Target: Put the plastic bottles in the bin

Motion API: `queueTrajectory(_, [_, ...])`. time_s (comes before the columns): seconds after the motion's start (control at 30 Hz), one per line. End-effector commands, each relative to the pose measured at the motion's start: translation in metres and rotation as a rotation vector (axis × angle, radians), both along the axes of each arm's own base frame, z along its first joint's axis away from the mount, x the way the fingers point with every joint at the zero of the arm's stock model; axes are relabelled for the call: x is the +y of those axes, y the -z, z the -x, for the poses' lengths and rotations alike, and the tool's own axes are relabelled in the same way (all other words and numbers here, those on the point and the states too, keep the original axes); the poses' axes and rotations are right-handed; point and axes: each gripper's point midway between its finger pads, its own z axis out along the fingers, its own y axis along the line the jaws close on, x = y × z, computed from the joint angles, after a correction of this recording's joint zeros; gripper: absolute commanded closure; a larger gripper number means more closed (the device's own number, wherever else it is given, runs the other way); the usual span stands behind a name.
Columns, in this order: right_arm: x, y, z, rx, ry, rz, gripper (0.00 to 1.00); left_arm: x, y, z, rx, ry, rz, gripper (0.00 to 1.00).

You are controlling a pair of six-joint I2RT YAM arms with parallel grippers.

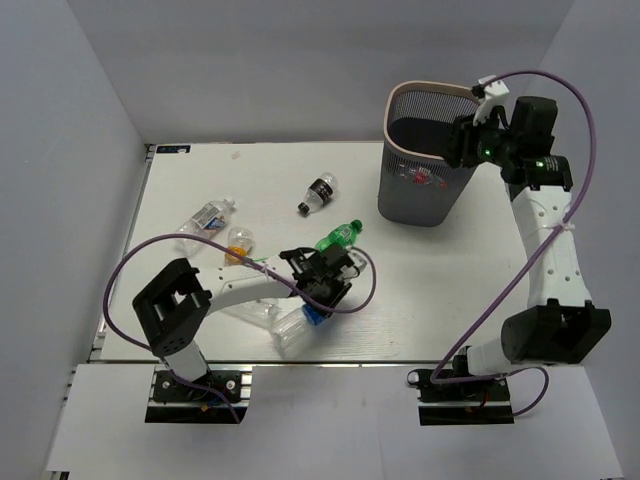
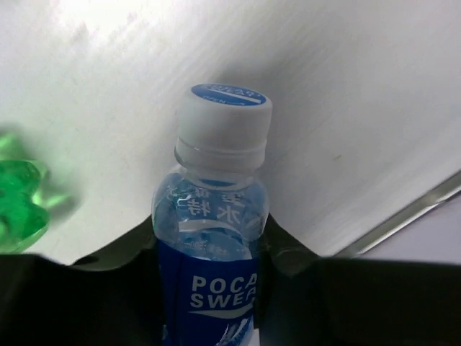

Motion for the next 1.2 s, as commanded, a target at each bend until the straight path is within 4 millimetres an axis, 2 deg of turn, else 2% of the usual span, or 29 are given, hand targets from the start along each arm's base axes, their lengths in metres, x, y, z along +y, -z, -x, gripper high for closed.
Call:
queueTrajectory(0.0, [0.003,-0.016,0.020,-0.064,-0.067,-0.054,0.67,-0.048,-0.082,-0.026,-0.123,0.004,0.206,0.76])
queueTrajectory(0.03, [0.000,0.003,0.022,-0.030,-0.068,-0.047,0.84,-0.057,-0.101,-0.031,-0.149,0.004,0.250,0.76])
queueTrajectory(0.07, [0.000,-0.004,0.033,-0.054,-0.077,-0.045,0.99,-0.070,-0.123,-0.034,-0.171,0.028,0.319,0.77])
queueTrajectory(0.1, [-0.001,0.002,0.036,-0.047,-0.084,-0.043,1.00,-0.086,-0.157,-0.044,-0.224,0.037,0.395,0.77])
queueTrajectory(0.13, [0.001,0.003,0.045,-0.068,-0.121,-0.023,1.00,-0.091,-0.182,-0.050,-0.254,0.034,0.453,0.77])
queueTrajectory(0.17, [-0.003,0.030,0.050,-0.007,-0.116,-0.026,1.00,-0.098,-0.203,-0.058,-0.282,0.031,0.508,0.77])
queueTrajectory(0.2, [-0.003,0.033,0.059,-0.004,-0.121,-0.020,1.00,-0.105,-0.242,-0.067,-0.352,0.031,0.571,0.77])
queueTrajectory(0.27, [-0.008,0.058,0.072,0.025,-0.122,-0.005,1.00,-0.110,-0.269,-0.091,-0.447,-0.007,0.582,0.77])
queueTrajectory(0.3, [-0.011,0.055,0.082,-0.011,-0.113,0.005,1.00,-0.117,-0.309,-0.100,-0.517,-0.010,0.642,0.78])
queueTrajectory(0.33, [-0.015,0.058,0.084,-0.022,-0.108,0.024,0.79,-0.118,-0.324,-0.110,-0.552,-0.025,0.658,0.78])
queueTrajectory(0.37, [-0.016,0.067,0.088,-0.006,-0.105,0.024,0.58,-0.127,-0.356,-0.124,-0.609,-0.032,0.721,0.78])
queueTrajectory(0.43, [-0.018,0.067,0.100,-0.028,-0.116,0.047,0.47,-0.134,-0.384,-0.140,-0.676,-0.043,0.768,0.78])
queueTrajectory(0.47, [-0.019,0.068,0.102,-0.028,-0.115,0.052,0.50,-0.132,-0.420,-0.147,-0.731,-0.061,0.835,0.78])
queueTrajectory(0.5, [-0.023,0.072,0.105,-0.020,-0.093,0.058,0.63,-0.143,-0.417,-0.158,-0.747,-0.064,0.836,0.80])
queueTrajectory(0.53, [-0.026,0.073,0.106,-0.025,-0.089,0.073,1.00,-0.140,-0.427,-0.173,-0.776,-0.088,0.853,0.80])
queueTrajectory(0.57, [-0.027,0.077,0.109,-0.023,-0.081,0.081,1.00,-0.142,-0.449,-0.174,-0.811,-0.091,0.903,0.80])
queueTrajectory(0.6, [-0.030,0.082,0.112,-0.020,-0.088,0.098,1.00,-0.142,-0.454,-0.191,-0.849,-0.115,0.929,0.81])
queueTrajectory(0.63, [-0.029,0.083,0.118,-0.033,-0.115,0.122,1.00,-0.140,-0.465,-0.194,-0.875,-0.116,0.965,0.81])
queueTrajectory(0.67, [-0.019,0.091,0.129,-0.003,-0.175,0.096,1.00,-0.147,-0.462,-0.199,-0.877,-0.122,0.986,0.81])
queueTrajectory(0.7, [-0.016,0.098,0.135,-0.003,-0.213,0.112,1.00,-0.146,-0.482,-0.205,-0.922,-0.135,1.071,0.81])
queueTrajectory(0.73, [-0.013,0.110,0.144,0.028,-0.249,0.126,1.00,-0.146,-0.477,-0.213,-0.926,-0.143,1.092,0.81])
queueTrajectory(0.83, [-0.004,0.137,0.169,0.107,-0.342,0.108,1.00,-0.155,-0.491,-0.224,-0.964,-0.170,1.242,0.81])
queueTrajectory(0.87, [-0.004,0.145,0.173,0.116,-0.366,0.128,1.00,-0.158,-0.487,-0.234,-0.965,-0.186,1.260,0.81])
queueTrajectory(0.9, [-0.003,0.156,0.178,0.134,-0.378,0.133,1.00,-0.157,-0.511,-0.229,-0.989,-0.177,1.342,0.83])
queueTrajectory(0.93, [-0.005,0.160,0.180,0.129,-0.392,0.152,1.00,-0.157,-0.516,-0.233,-0.974,-0.197,1.384,0.83])
queueTrajectory(0.97, [-0.006,0.164,0.182,0.126,-0.397,0.170,1.00,-0.167,-0.509,-0.238,-0.951,-0.188,1.401,0.83])
queueTrajectory(1.0, [-0.006,0.175,0.189,0.146,-0.403,0.173,1.00,-0.160,-0.528,-0.238,-0.964,-0.191,1.456,0.83])
queueTrajectory(1.1, [-0.006,0.187,0.196,0.151,-0.408,0.180,1.00,-0.158,-0.532,-0.242,-0.886,-0.228,1.573,0.83])
queueTrajectory(1.17, [-0.005,0.192,0.200,0.153,-0.417,0.183,1.00,-0.157,-0.524,-0.249,-0.852,-0.252,1.604,0.83])
